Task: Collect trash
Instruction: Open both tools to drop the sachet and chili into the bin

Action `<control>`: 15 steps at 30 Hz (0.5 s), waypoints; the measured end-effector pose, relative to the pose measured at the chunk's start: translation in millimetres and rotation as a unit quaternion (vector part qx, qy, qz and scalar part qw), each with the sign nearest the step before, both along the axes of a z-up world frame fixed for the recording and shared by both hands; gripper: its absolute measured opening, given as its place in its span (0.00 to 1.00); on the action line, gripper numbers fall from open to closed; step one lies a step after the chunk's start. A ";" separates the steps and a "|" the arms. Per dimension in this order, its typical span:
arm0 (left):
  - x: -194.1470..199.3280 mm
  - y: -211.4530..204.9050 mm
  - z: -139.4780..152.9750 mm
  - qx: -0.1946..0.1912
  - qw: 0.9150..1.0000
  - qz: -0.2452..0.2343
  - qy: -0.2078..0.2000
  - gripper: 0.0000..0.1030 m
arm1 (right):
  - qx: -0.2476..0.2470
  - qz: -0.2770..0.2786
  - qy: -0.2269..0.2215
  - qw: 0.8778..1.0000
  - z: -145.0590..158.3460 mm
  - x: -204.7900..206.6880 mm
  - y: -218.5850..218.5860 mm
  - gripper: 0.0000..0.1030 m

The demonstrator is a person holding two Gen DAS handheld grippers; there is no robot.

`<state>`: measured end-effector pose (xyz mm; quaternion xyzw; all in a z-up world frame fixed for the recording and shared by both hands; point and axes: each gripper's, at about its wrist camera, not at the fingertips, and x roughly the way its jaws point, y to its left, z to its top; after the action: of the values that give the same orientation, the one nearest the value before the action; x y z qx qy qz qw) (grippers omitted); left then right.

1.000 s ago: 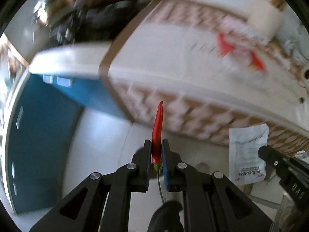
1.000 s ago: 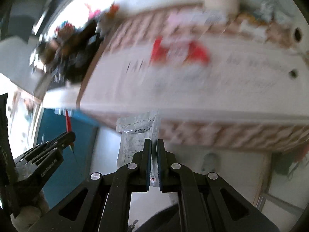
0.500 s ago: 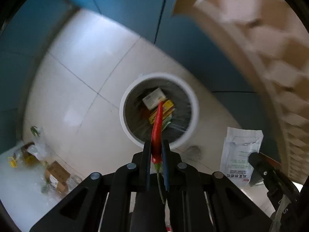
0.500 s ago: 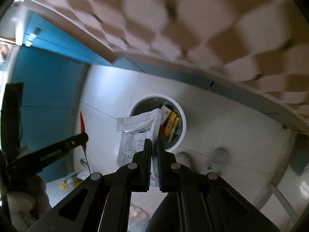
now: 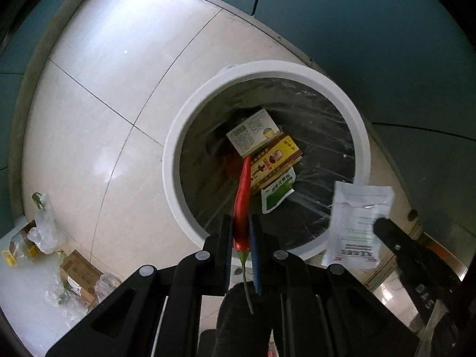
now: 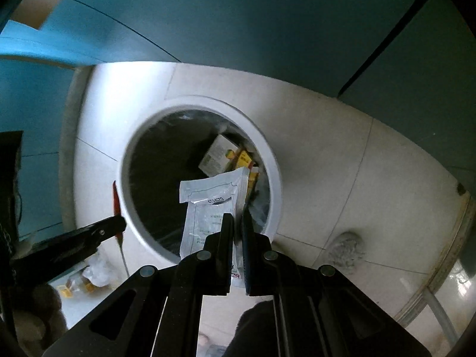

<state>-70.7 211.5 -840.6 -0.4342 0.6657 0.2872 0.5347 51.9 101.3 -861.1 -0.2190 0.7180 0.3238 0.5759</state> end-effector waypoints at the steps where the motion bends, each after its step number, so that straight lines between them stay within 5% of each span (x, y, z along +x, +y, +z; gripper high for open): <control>1: -1.0 0.2 2.3 -0.002 1.000 0.003 -0.001 0.10 | -0.005 0.001 0.005 1.000 -5.0 -0.9 0.0 0.07; 3: -2.7 1.1 13.0 0.004 1.000 0.005 -0.001 0.19 | -0.013 0.003 0.010 1.000 -9.9 -1.7 -2.2 0.13; 5: -3.5 1.8 28.3 0.021 1.000 0.003 -0.005 0.61 | -0.017 0.003 0.007 1.000 -6.6 -1.6 -4.3 0.27; 7: -3.9 0.5 47.6 0.049 0.999 -0.006 0.000 0.86 | -0.016 0.002 0.004 1.000 2.9 -1.2 -5.2 0.45; 12: -10.0 -6.4 103.9 0.089 0.996 -0.016 0.009 0.97 | -0.009 0.034 -0.031 0.999 46.4 -2.6 -3.6 0.83; 15: -13.3 -13.7 145.2 0.116 0.993 -0.020 0.006 0.97 | -0.003 0.056 -0.052 0.997 81.7 -6.6 -4.6 0.97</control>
<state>-84.0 197.8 -695.4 -0.3539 0.6398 0.3540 0.5832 45.3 96.7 -779.4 -0.2773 0.6746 0.3421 0.5924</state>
